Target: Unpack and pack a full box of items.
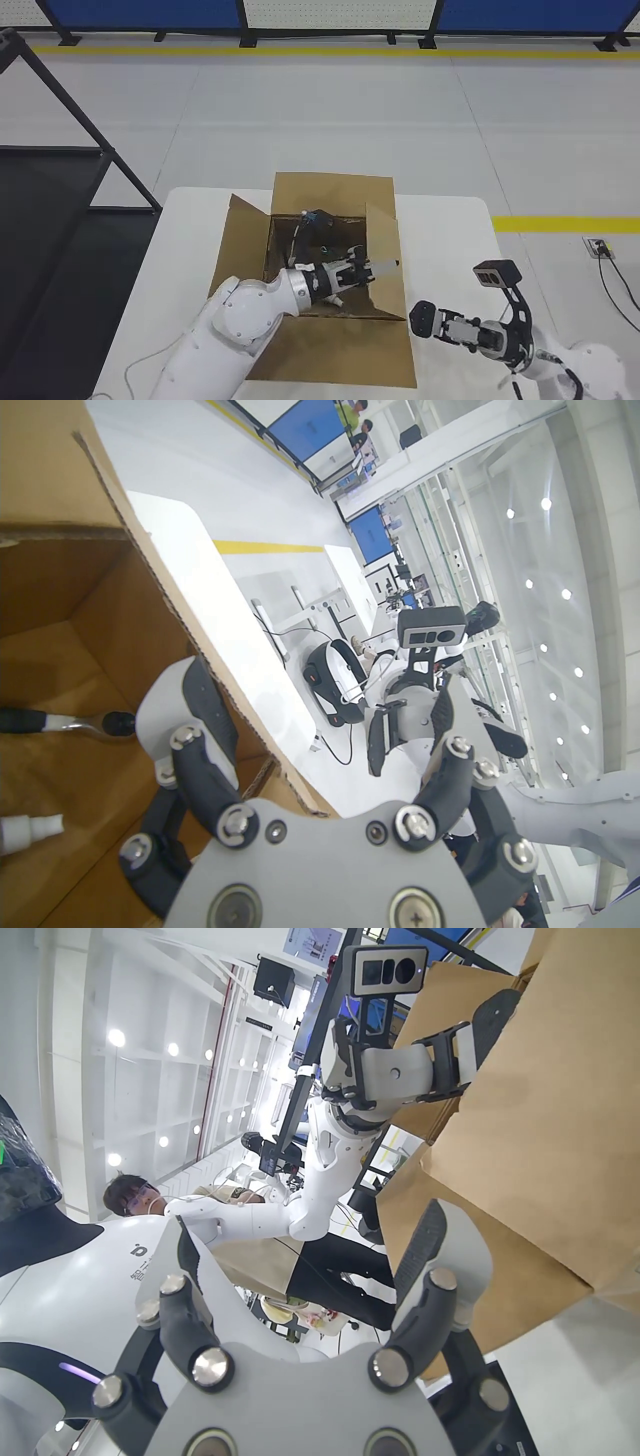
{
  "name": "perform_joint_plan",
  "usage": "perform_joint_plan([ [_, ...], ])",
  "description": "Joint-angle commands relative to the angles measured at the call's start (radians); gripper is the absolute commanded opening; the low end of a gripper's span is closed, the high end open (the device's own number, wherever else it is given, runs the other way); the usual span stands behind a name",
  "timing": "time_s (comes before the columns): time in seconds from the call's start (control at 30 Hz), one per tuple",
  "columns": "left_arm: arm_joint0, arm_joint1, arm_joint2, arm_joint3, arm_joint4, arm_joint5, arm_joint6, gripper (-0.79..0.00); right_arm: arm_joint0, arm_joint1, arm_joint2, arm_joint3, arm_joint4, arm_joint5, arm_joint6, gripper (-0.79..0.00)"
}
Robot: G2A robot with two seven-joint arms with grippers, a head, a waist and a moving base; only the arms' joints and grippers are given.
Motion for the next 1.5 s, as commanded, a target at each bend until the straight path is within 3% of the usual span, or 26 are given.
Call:
perform_joint_plan([
  [0.0, -0.015, -0.009, 0.026, 0.007, -0.004, -0.003, 0.011, 0.0, -0.013, 0.002, -0.001, -0.024, -0.006, -0.005, -0.007, 0.0],
  [0.6, -0.156, -0.097, 0.204, 0.192, -0.058, -0.033, 0.074, 0.0, -0.158, 0.017, 0.071, -0.102, 0.074, -0.078, -0.093, 0.0],
  [0.93, -0.189, -0.12, 0.205, 0.268, -0.068, -0.052, 0.066, 0.0, -0.182, 0.021, 0.063, -0.113, -0.046, -0.043, -0.248, 0.0],
  [1.1, -0.175, -0.117, 0.182, 0.261, -0.062, -0.064, 0.04, 0.0, -0.171, 0.025, 0.076, -0.095, -0.077, -0.023, -0.308, 0.0],
  [1.3, -0.163, -0.12, 0.173, 0.261, -0.058, -0.056, 0.032, 0.0, -0.178, 0.029, 0.068, -0.116, -0.003, -0.081, -0.243, 0.0],
  [1.47, -0.166, -0.137, 0.194, 0.278, -0.059, -0.057, 0.071, 0.0, -0.193, 0.029, 0.068, -0.136, 0.042, -0.131, -0.254, 0.0],
])
